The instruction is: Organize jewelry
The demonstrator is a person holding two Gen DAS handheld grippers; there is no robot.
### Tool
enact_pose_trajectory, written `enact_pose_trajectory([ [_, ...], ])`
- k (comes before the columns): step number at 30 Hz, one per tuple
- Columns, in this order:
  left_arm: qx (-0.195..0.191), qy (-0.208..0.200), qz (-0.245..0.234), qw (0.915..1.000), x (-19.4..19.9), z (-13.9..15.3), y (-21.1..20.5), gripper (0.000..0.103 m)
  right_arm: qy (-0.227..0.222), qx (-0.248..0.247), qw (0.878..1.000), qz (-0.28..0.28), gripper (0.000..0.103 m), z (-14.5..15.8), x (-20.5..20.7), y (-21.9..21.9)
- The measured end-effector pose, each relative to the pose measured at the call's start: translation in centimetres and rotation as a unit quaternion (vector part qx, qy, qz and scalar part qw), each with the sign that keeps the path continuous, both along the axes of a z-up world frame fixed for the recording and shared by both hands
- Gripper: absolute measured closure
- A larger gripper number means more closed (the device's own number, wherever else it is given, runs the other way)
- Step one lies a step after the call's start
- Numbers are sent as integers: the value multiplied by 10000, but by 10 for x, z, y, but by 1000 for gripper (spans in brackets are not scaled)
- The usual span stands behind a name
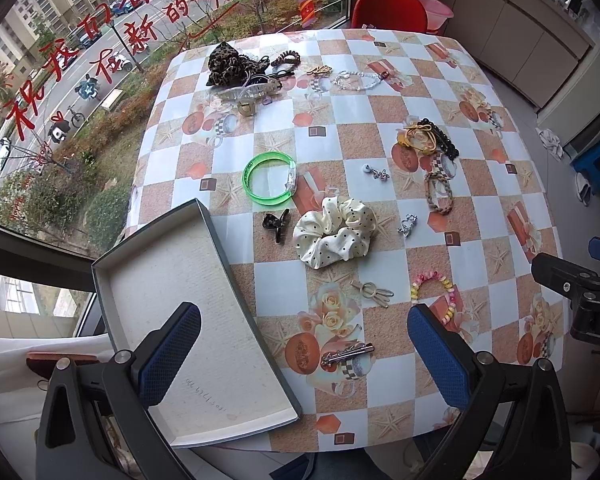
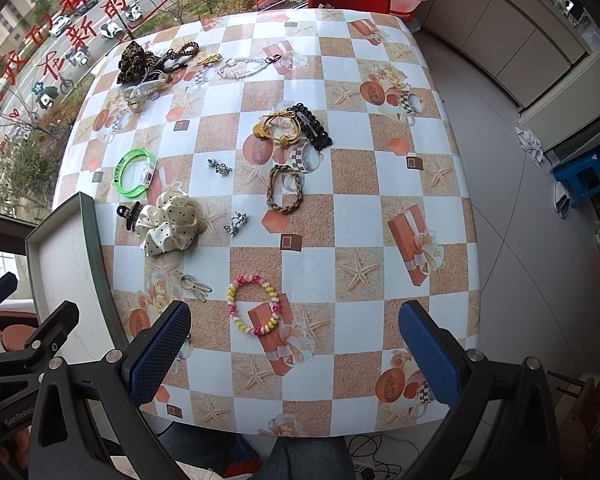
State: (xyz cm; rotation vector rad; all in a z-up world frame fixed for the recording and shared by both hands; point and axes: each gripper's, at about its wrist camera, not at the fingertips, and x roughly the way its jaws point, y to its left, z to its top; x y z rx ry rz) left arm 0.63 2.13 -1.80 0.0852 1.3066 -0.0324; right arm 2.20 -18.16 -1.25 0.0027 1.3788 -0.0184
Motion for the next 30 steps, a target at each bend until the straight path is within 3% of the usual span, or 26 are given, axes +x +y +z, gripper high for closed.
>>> enact_pose_trajectory([
  [30, 64, 151, -9, 9999, 1, -10, -4, 0, 79, 32, 10000, -25, 0, -10, -4, 1],
])
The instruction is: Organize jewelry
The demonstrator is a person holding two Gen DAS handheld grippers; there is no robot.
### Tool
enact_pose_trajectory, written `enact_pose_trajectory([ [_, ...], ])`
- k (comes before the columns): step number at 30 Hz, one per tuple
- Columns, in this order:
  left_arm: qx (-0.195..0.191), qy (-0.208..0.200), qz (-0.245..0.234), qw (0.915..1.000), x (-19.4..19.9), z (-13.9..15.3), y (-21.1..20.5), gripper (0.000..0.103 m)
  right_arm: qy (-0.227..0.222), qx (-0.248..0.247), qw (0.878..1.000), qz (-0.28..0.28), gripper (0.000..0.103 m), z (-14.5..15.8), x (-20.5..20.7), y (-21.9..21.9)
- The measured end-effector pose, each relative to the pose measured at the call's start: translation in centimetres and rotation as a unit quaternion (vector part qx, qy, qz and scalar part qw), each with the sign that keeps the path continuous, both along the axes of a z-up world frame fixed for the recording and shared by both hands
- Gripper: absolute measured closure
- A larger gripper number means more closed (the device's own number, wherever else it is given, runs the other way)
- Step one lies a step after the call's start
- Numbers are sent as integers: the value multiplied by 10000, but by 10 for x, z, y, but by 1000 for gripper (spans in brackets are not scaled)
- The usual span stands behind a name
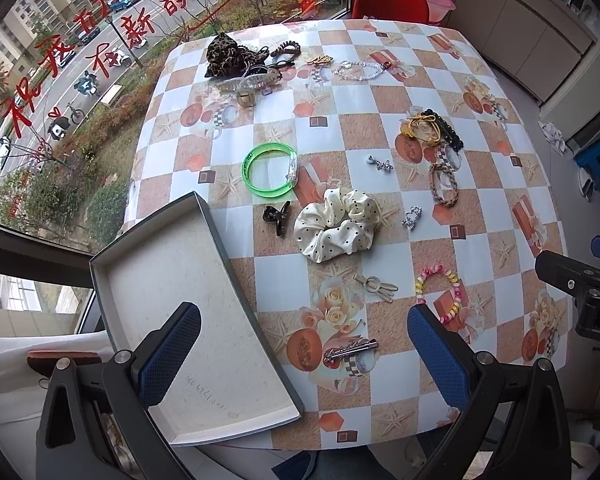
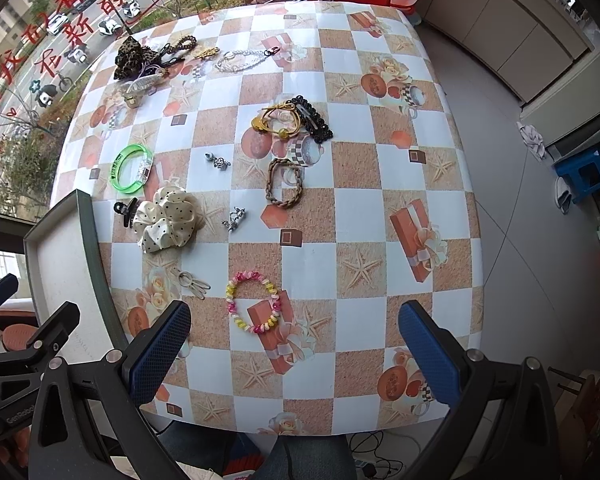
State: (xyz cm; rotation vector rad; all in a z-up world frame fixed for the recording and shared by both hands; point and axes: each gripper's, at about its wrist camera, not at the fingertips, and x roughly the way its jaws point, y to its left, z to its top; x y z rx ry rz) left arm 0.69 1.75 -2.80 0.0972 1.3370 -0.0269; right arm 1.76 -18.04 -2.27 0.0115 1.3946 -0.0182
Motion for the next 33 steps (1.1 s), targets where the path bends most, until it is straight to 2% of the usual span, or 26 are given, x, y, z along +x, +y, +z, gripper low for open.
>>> enact_pose_trajectory([
  [9, -15, 149, -44, 9999, 12, -17, 0, 0, 266, 123, 9994, -156, 0, -19, 10, -14],
  [18, -150, 238, -192, 9994, 45, -58, -8, 0, 485, 302, 9980, -285, 0, -62, 36, -25],
  [22, -208, 216, -419, 9987, 59, -78, -22, 0, 491, 351, 9977, -324, 0, -80, 57, -26],
  [24, -181, 225, -547, 9981, 65, -88, -31, 7, 468, 395, 9975, -358, 0, -90, 68, -26],
  [28, -160, 269, -668, 9973, 76, -109, -42, 9, 462, 448, 9968, -483, 0, -108, 92, -29],
  [30, -172, 327, -695, 9969, 80, -119, -45, 20, 417, 434, 9970, -477, 3, -115, 104, -28],
  [33, -195, 412, -670, 9967, 85, -133, -46, 22, 426, 433, 9974, -389, 8, -127, 116, -24],
])
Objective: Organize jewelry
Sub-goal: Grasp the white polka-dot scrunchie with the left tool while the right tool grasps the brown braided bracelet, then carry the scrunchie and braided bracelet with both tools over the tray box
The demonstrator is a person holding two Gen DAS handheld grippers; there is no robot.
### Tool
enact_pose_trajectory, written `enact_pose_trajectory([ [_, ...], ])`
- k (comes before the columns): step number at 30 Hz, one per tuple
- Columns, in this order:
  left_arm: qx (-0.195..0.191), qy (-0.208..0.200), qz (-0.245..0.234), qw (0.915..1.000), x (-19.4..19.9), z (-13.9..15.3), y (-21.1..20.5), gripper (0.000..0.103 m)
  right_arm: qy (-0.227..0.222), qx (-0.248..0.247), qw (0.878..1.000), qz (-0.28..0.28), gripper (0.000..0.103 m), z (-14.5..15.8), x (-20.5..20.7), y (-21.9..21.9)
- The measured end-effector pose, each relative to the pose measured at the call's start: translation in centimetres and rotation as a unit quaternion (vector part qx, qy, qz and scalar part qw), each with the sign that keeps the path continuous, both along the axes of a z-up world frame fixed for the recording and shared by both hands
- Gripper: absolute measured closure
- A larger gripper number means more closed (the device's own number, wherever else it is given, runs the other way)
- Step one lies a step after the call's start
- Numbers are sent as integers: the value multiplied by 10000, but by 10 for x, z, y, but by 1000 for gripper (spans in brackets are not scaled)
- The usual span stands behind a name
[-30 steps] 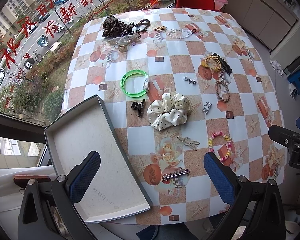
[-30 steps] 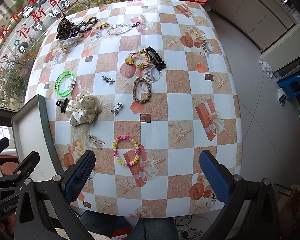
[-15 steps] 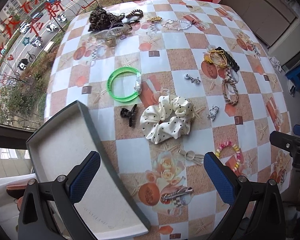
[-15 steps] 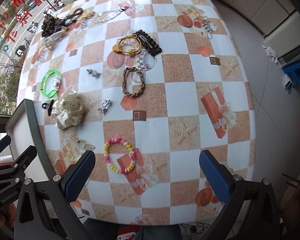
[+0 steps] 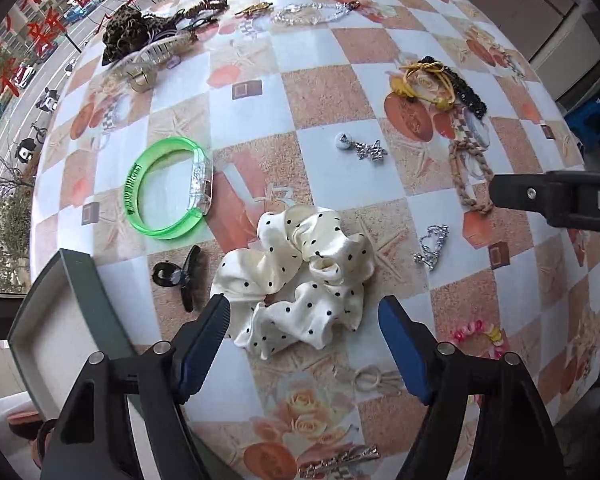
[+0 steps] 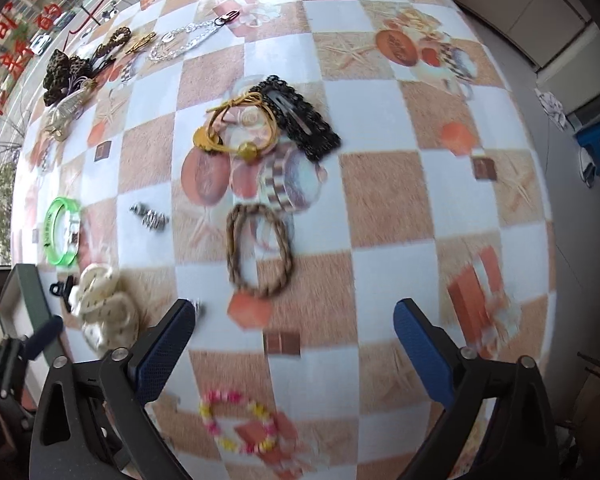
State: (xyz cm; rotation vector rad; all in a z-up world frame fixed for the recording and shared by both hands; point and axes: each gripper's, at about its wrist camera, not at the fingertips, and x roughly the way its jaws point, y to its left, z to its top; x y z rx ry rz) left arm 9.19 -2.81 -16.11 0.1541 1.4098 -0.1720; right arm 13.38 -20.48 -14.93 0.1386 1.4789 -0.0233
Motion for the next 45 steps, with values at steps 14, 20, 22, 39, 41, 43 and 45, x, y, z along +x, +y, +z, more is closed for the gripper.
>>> enact_pose_trajectory([
  [14, -36, -64, -166, 9998, 10, -18, -7, 63, -183, -554, 9968, 548, 39, -26, 16, 38],
  [20, -392, -45, -204, 9990, 6, -11, -2, 87, -268, -502, 9959, 709, 91, -20, 15, 52],
  [22, -425, -99, -188, 9989, 6, -7, -4, 87, -270, -423, 9970, 583, 91, -18, 15, 48],
  [39, -948, -663, 108, 9932, -35, 69, 29, 87, -497, 655, 9965, 180, 91, 47, -25, 7],
  [41, -1006, -713, 199, 9922, -40, 77, 37, 87, -528, 665, 9962, 201, 91, 48, -33, 18],
  [43, -1026, -780, 280, 9913, -45, 84, 45, 87, -563, 687, 9957, 248, 91, 51, -35, 28],
  [45, -1039, -854, 355, 9903, -50, 92, 54, 87, -595, 735, 9950, 315, 91, 58, -36, 37],
])
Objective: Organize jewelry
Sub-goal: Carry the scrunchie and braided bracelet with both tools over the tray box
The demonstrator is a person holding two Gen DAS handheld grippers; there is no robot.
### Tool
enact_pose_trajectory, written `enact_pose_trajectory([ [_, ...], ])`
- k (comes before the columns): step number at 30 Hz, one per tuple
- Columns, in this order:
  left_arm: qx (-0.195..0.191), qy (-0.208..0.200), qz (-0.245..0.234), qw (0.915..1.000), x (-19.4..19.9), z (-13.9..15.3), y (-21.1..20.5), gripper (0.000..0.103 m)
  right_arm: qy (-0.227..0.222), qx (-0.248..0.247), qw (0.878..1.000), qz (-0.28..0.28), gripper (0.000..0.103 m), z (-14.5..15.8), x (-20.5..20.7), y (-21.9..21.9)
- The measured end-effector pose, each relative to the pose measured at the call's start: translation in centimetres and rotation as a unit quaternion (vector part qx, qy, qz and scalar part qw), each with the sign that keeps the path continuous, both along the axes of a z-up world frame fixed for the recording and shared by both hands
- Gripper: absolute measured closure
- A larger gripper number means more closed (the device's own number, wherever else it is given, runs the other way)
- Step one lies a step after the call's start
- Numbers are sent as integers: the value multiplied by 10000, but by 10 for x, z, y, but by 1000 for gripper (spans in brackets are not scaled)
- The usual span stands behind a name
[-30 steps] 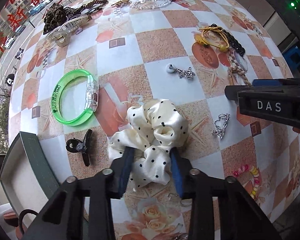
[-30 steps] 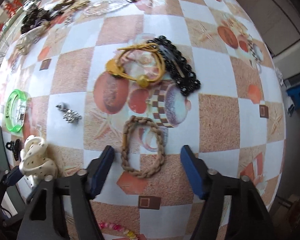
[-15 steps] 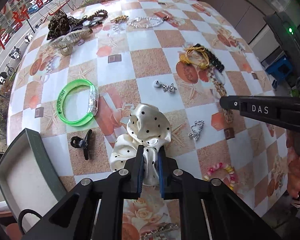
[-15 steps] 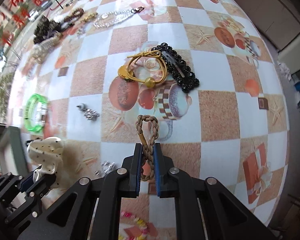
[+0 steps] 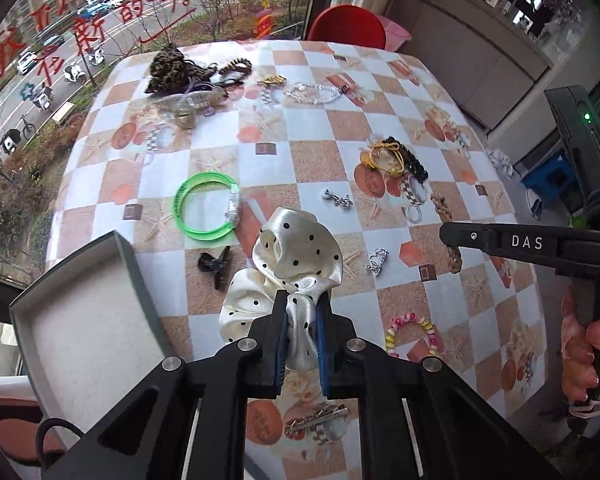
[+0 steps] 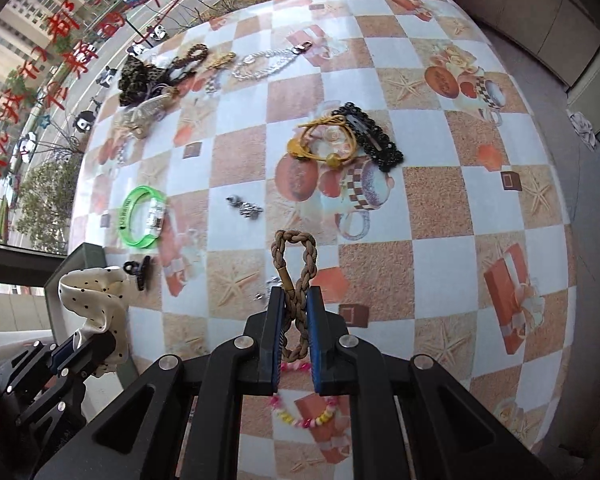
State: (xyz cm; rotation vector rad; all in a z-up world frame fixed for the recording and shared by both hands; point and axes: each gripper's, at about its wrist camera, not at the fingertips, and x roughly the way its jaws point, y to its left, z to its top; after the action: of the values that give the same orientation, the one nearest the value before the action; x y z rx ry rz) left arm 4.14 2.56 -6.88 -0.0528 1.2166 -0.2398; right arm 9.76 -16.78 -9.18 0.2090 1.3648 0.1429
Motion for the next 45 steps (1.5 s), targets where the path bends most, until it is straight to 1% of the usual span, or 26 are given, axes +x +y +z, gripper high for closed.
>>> enact_pose_trajectory([
  [5, -18, -131, 295, 9995, -12, 15, 28, 87, -111, 161, 9994, 296, 91, 19, -4, 28],
  [9, 33, -211, 623, 9978, -22, 21, 59, 87, -216, 332, 9972, 640, 91, 34, -7, 63],
  [13, 127, -215, 1037, 9943, -33, 19, 96, 87, -252, 519, 9927, 1062, 91, 39, -7, 110],
  [17, 250, -108, 1449, 9891, -42, 7, 134, 87, -217, 632, 9868, 1474, 91, 36, -6, 162],
  [24, 489, 104, 1943, 9797, -45, -25, 188, 87, -2, 778, 9773, 1973, 91, 13, -6, 243],
  [27, 566, 171, 2027, 9775, -39, -39, 201, 87, 160, 751, 9748, 2097, 91, 0, -4, 270],
  [30, 700, 241, 2056, 9758, -29, -54, 211, 87, 360, 792, 9742, 2082, 91, -19, 3, 291],
  [35, 769, 381, 2099, 9740, -19, -77, 222, 87, 613, 757, 9736, 2064, 91, -48, 14, 309],
  [37, 789, 402, 2099, 9737, -20, -82, 224, 87, 702, 781, 9728, 2063, 91, -57, 18, 312],
  [43, 877, 497, 1894, 9767, -18, -95, 219, 86, 937, 731, 9723, 2011, 90, -79, 30, 316],
  [44, 911, 500, 1869, 9769, -17, -96, 217, 82, 973, 706, 9719, 2022, 89, -83, 31, 318],
  [45, 949, 492, 1867, 9766, -18, -96, 216, 74, 997, 694, 9718, 2019, 88, -86, 33, 319],
])
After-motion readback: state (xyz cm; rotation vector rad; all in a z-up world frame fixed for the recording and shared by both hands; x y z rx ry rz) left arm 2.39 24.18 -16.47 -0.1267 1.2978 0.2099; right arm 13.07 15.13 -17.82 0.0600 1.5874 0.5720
